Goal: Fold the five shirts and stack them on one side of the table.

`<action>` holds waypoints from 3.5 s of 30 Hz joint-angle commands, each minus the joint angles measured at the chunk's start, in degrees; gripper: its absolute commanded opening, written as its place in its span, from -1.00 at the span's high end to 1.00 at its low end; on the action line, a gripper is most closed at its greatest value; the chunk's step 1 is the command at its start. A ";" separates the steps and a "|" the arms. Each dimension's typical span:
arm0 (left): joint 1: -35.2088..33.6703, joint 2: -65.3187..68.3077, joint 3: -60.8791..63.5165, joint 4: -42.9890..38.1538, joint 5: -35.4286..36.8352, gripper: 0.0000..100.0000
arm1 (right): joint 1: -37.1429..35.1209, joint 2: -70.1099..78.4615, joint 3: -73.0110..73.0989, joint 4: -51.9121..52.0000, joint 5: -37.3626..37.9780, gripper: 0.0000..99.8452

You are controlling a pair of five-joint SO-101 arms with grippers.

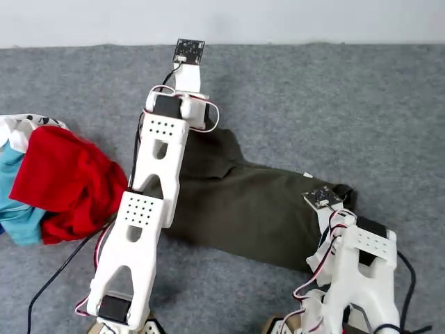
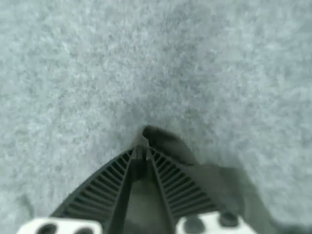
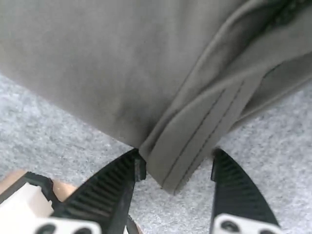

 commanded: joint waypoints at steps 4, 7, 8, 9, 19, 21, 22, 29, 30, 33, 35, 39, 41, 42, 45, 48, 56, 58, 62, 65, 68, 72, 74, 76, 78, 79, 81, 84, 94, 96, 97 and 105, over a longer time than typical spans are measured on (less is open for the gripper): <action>0.00 -7.47 -4.09 10.11 0.18 0.97 | -0.57 -0.84 0.00 -0.57 -0.53 0.54; -0.09 -9.49 -4.00 13.01 0.09 0.97 | -0.57 -0.84 0.00 -0.57 -0.53 0.54; -0.44 -10.20 -3.91 13.10 0.09 0.97 | -0.57 -0.84 0.00 -0.57 -0.53 0.54; -0.88 -10.99 -3.91 13.10 0.09 0.97 | -0.57 -0.84 0.00 -0.48 -0.53 0.54; -3.34 -19.43 3.82 13.19 0.09 0.97 | -0.40 -0.84 0.00 -0.48 -0.53 0.54; -3.25 -21.10 9.27 13.19 0.09 0.97 | -0.40 -0.84 0.00 -0.48 -0.53 0.54; -3.25 -22.07 12.18 13.19 0.09 0.97 | -0.40 -0.84 0.00 -0.48 -0.53 0.54; -3.69 -29.63 35.38 13.19 0.09 0.97 | -0.40 -0.84 0.00 -0.48 -0.53 0.54; -3.60 -30.95 38.64 13.19 0.09 0.97 | -0.40 -0.84 0.00 -0.48 -0.53 0.54; -3.60 -35.34 47.69 13.10 0.00 0.97 | -0.57 -0.84 0.00 -0.48 -0.53 0.54; -3.69 -38.07 52.79 13.10 0.00 0.97 | -0.66 -0.84 0.00 -0.48 -0.53 0.54; -3.69 -42.73 60.88 13.01 -3.69 0.97 | -0.66 -0.84 0.00 -0.48 -0.53 0.54; -3.78 -44.04 63.43 12.92 -6.07 0.97 | -0.66 -0.84 0.00 -0.48 -0.53 0.54; -3.87 -44.40 64.40 12.84 -6.95 0.97 | -0.66 -0.84 0.00 -0.48 -0.53 0.54; -4.92 -44.04 65.89 12.13 -8.35 0.97 | -0.66 -0.84 0.00 -0.48 -0.53 0.54; -7.12 -42.73 66.51 11.25 -10.20 0.97 | -0.66 -0.92 -0.09 -0.48 -0.62 0.54; -8.09 -40.62 66.33 9.32 -10.55 0.97 | -0.84 -0.92 -21.01 12.88 -5.80 0.54; -7.03 -40.44 66.42 9.49 -10.55 0.97 | -0.84 -0.92 -28.13 16.84 -6.15 0.54; -6.33 -40.62 66.33 10.46 -10.55 0.97 | -0.84 -0.57 -38.51 21.58 -6.15 0.53; -6.33 -40.79 65.80 10.81 -10.55 0.92 | -1.71 -0.40 -42.81 24.75 -6.24 0.53; -6.42 -40.79 65.89 11.78 -10.73 0.82 | -6.29 -0.92 -43.78 29.23 -6.42 0.53; -7.03 -40.79 65.54 11.87 -10.90 0.81 | -12.97 -0.22 -43.60 26.51 -8.88 0.53; -7.03 -40.79 64.84 11.60 -10.90 0.80 | -16.57 -0.04 -43.16 21.85 -11.69 0.53; -7.12 -40.79 63.25 12.04 -10.81 0.80 | -20.35 1.71 -42.81 17.36 -14.86 0.53; -7.38 -41.41 61.93 12.84 -10.73 0.80 | -22.64 5.67 -43.25 13.85 -17.85 0.53; -7.38 -42.20 61.76 13.01 -10.73 0.80 | -23.25 8.40 -44.04 12.53 -18.99 0.53; -7.38 -44.48 61.85 13.01 -10.73 0.80 | -23.60 14.37 -47.56 11.21 -20.92 0.53; -7.21 -48.70 62.99 13.10 -10.73 0.80 | -25.10 24.40 -57.85 13.93 -22.68 0.53; -7.47 -60.84 78.20 12.84 -12.75 0.80 | -40.22 61.05 -98.73 17.01 -26.20 0.54; -7.56 -61.89 78.29 12.84 -12.92 0.80 | -42.68 68.35 -107.60 17.36 -27.69 0.54; -8.00 -62.24 78.29 12.84 -12.92 0.80 | -43.47 71.96 -112.26 17.54 -27.87 0.54; -15.30 -62.42 78.46 11.25 -13.01 0.81 | -43.65 93.93 -142.86 19.30 -27.96 0.54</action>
